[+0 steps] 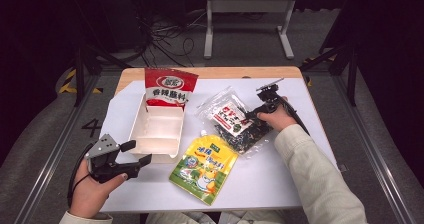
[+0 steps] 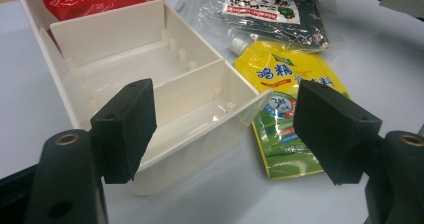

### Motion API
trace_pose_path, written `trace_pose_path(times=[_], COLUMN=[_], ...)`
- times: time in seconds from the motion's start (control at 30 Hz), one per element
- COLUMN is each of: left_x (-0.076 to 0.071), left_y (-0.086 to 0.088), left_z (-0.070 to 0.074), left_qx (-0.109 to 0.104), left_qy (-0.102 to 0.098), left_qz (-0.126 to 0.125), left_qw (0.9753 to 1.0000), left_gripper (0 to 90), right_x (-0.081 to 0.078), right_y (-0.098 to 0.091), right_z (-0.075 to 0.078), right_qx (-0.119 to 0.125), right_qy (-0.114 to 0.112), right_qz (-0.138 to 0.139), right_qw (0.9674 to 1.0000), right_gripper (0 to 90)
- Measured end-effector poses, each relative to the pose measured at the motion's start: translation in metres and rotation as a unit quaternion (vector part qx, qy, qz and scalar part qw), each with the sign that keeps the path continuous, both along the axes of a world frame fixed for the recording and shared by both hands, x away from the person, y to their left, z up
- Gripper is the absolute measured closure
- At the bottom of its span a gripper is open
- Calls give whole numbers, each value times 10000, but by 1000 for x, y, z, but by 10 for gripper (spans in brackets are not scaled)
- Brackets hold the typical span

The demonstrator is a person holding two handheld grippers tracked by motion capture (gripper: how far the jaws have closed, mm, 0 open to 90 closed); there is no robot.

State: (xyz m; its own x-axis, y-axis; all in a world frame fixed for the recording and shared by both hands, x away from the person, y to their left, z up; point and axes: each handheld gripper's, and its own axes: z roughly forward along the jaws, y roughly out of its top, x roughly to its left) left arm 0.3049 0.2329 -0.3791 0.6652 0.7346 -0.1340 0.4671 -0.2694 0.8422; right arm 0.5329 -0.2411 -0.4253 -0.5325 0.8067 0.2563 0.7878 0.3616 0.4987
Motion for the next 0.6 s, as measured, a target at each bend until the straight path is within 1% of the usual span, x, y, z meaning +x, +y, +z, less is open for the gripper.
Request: trace_pose_path(times=[0.03, 0.07, 0.13, 0.17, 0.2, 0.23, 0.27, 0.3, 0.37, 0.47, 0.53, 0.6], left_x=[0, 0, 0, 1, 1, 2, 1, 2, 1, 0, 1, 1], left_y=[-1, -1, -2, -2, -3, -3, -3, -4, -5, -5, -5, -5], left_z=[0, 0, -1, -1, -1, -1, -1, -2, -1, 0, 0, -1], left_qx=[8, 10, 33, 51, 50, 60, 66, 63, 53, 84, 74, 55], left_qy=[3, -4, 19, 5, 12, 3, 7, 3, 2, -20, -19, -4], left_qz=[1, -12, -28, -41, -41, -38, -37, -53, -57, -78, -75, -77], left_qw=[10000, 10000, 10000, 10000, 10000, 10000, 10000, 10000, 10000, 9999, 9999, 10000], left_gripper=[262, 262, 262, 262, 262, 262, 262, 262, 263, 267, 267, 267], right_x=[1, 1, 1, 1, 0, -1, -2, -3, -4, -7, -9, -11], right_y=[-1, -3, -4, -3, -3, -2, 0, 1, 5, 10, 12, 14], right_z=[-1, -2, -3, -3, -2, -1, -1, 0, 3, 6, 7, 8], right_qx=[59, 162, 218, 206, 184, 194, 202, 169, -4, -235, -343, -425], right_qy=[74, 212, 262, 260, 249, 272, 292, 284, 253, 129, 25, -50], right_qz=[-27, -105, -105, -95, -53, -32, 34, 60, 124, 217, 258, 238], right_qw=[10000, 9996, 9994, 9994, 9995, 9994, 9994, 9994, 9996, 9994, 9991, 9988], right_gripper=[469, 471, 477, 487, 510, 580, 597, 614, 638, 665, 687, 710])
